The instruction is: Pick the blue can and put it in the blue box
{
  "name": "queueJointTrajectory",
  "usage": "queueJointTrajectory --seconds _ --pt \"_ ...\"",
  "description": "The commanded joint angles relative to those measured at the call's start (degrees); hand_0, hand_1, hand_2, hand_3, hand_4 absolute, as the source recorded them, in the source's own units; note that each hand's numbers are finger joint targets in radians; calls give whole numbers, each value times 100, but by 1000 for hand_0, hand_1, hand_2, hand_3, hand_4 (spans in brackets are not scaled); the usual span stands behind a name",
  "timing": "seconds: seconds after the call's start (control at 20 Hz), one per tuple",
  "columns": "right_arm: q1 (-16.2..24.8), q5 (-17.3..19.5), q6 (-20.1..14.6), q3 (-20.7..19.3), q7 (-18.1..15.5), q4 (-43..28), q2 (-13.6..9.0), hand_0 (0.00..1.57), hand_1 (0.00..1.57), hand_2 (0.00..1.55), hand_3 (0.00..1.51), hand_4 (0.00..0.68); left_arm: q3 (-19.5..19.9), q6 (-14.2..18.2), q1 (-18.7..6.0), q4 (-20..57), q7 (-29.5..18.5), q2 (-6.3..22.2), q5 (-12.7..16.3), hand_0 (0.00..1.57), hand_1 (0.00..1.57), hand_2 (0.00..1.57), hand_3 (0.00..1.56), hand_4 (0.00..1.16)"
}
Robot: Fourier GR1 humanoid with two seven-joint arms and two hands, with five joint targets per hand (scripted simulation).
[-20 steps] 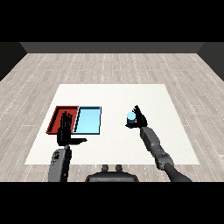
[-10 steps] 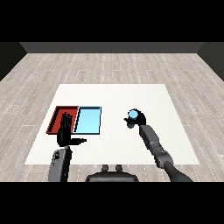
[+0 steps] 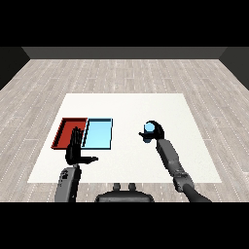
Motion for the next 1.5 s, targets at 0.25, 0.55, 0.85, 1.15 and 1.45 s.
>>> queueJointTrajectory --seconds 0.25,0.55,0.85,1.15,1.45 --pt "-271 50 -136 94 131 -687 35 1502 1502 1457 1405 648 -408 397 -886 789 493 -212 -370 0 0 0 0 0" --pt "-72 -10 14 228 217 -1593 64 1440 1440 1444 1421 665 -748 312 -857 827 674 -216 -59 0 0 0 0 0" --pt "735 -201 -907 1358 816 -3077 552 1429 1429 1451 1423 660 -948 509 -941 896 707 -217 -219 0 0 0 0 0" --pt "862 -137 -1235 1752 959 -3612 564 1424 1424 1425 1403 652 -1544 1035 -1360 1256 772 -217 5 0 0 0 0 0" --pt "1085 -162 -1642 2298 1341 -4099 566 1422 1422 1444 1411 661 -1412 1089 -1910 1693 900 -214 -168 0 0 0 0 0"
